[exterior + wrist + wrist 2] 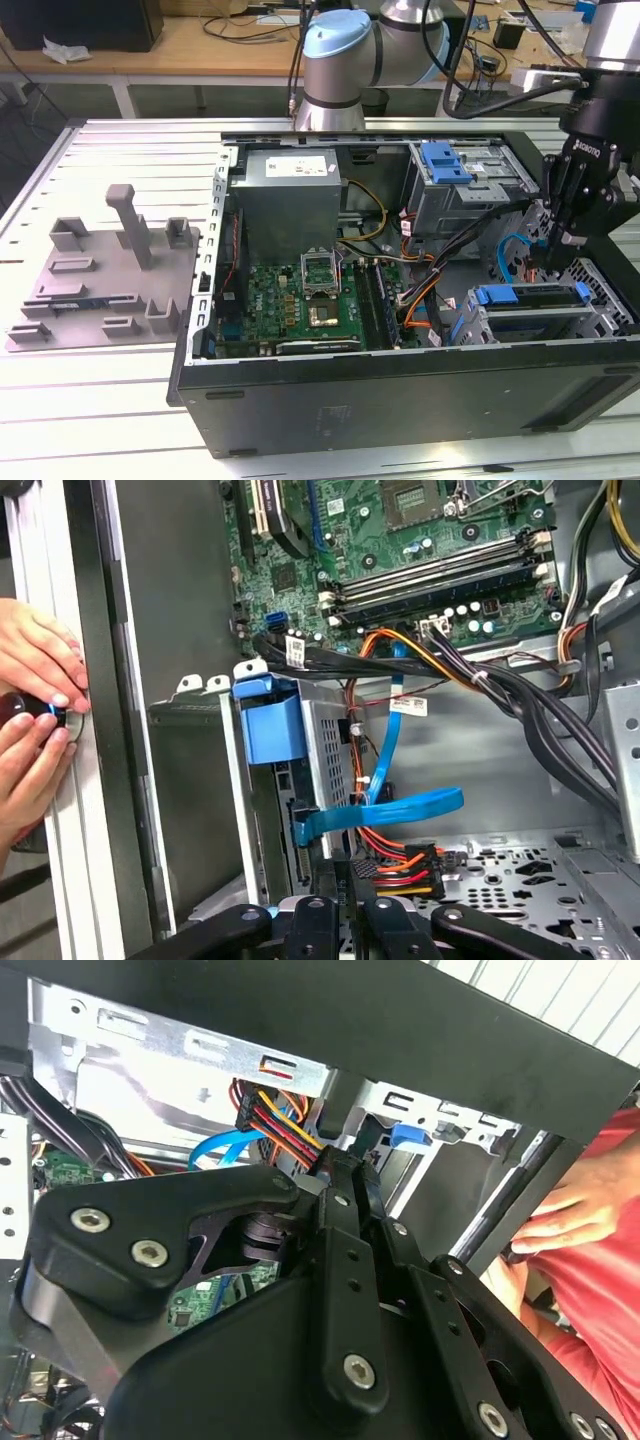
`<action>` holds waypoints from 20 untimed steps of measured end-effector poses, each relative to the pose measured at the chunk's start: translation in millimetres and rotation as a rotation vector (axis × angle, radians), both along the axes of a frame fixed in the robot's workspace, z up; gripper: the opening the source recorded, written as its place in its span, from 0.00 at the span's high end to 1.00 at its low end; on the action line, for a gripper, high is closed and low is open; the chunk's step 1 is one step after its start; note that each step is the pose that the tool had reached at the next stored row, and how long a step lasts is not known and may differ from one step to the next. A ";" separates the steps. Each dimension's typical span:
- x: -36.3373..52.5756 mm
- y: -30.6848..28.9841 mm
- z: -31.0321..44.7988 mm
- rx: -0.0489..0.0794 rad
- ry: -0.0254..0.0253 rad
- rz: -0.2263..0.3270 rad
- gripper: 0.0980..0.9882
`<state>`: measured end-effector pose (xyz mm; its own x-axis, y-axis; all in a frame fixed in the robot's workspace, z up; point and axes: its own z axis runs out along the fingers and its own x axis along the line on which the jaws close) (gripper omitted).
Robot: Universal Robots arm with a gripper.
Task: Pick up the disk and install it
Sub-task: 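Insert the first disk wire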
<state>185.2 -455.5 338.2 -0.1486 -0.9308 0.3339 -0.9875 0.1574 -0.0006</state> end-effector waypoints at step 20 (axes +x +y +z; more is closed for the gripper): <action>-11.6 -31.2 11.4 0.058 -0.0281 0.014 0.93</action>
